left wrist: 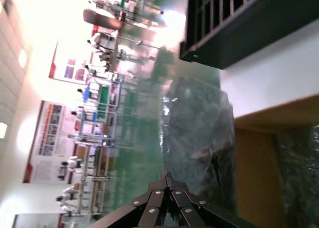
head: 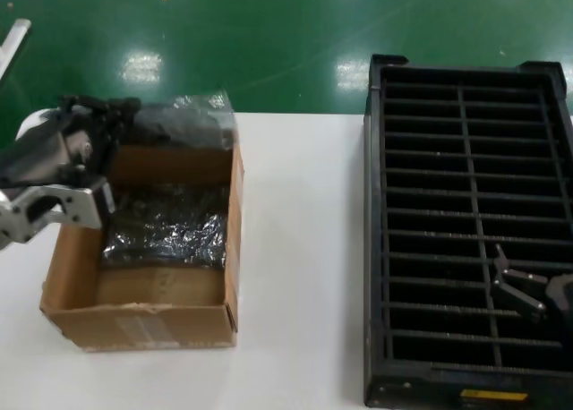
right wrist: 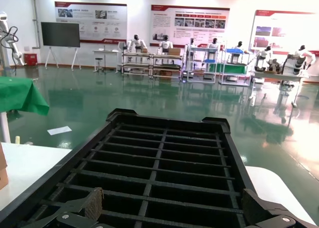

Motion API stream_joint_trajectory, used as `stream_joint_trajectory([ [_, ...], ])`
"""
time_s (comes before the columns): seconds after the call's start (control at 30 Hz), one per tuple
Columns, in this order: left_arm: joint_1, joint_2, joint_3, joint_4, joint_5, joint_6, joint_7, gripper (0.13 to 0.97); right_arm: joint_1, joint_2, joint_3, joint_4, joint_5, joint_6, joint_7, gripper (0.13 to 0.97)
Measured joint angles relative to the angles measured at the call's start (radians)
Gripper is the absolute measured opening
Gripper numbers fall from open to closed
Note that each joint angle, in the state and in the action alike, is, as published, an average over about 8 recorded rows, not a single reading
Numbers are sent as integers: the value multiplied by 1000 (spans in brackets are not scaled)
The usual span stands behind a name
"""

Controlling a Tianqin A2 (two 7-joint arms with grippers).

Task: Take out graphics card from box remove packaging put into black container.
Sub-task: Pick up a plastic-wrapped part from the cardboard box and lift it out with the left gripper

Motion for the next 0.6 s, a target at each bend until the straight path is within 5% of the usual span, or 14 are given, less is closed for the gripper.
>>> stream_joint_trajectory([
  [0.3,152,-56,-99,-203,-15,6,-70,138,0,0,0,0,0,0,0,966],
  [0.6,277,-101,-94,-306,-126,-14,4,138,0,0,0,0,0,0,0,966],
])
